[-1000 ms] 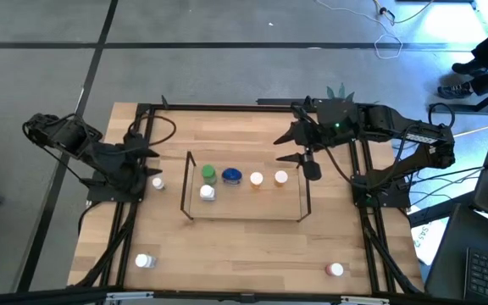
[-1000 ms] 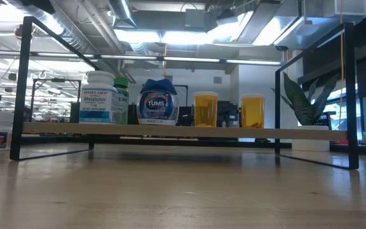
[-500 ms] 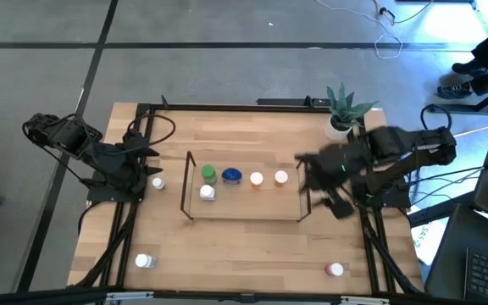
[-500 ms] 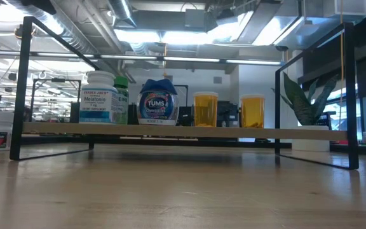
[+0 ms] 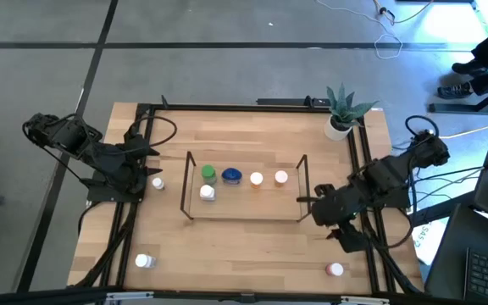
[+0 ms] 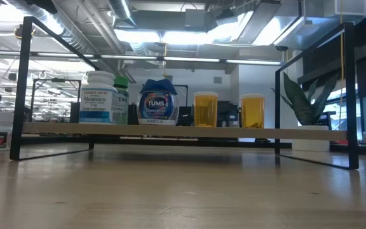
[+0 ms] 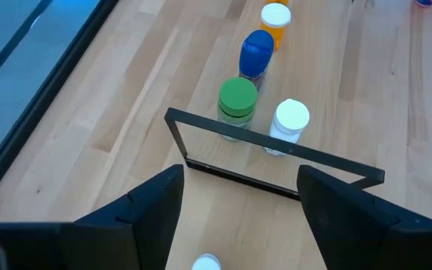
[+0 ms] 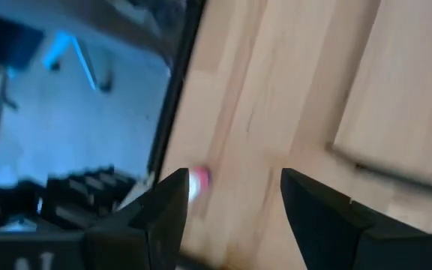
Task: Pick and place medicine bottles onto shelf by color
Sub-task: Put the pink pill bottle on the shelf
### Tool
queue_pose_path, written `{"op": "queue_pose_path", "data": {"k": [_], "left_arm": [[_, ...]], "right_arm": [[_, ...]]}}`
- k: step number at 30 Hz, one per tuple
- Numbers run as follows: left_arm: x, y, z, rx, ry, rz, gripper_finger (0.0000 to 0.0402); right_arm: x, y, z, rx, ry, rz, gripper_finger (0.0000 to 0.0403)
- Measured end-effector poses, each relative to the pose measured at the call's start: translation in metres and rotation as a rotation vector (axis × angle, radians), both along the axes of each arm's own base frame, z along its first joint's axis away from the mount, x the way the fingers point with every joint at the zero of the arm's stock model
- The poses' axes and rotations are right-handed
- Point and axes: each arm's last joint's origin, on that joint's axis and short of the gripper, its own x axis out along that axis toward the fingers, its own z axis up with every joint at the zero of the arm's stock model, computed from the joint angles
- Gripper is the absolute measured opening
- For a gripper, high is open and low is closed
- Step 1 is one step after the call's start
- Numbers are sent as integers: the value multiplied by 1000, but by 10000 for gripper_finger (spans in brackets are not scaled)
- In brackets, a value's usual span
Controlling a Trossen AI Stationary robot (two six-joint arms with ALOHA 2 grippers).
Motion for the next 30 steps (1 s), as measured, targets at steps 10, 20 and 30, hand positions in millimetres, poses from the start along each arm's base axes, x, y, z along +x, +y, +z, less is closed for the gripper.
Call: {"op": "queue_pose_path", "data": {"k": [10, 20, 30], "left_arm": [[0, 0, 0, 15, 4, -12, 255], [1, 1, 1, 35, -16, 16, 255], [1, 2, 2, 41, -37, 63, 255]], "right_arm": [[-15, 39, -29, -139, 192, 82, 213], [-49, 55, -44, -231, 149, 102, 213], [-47, 77, -78, -92, 155, 81, 213]]}}
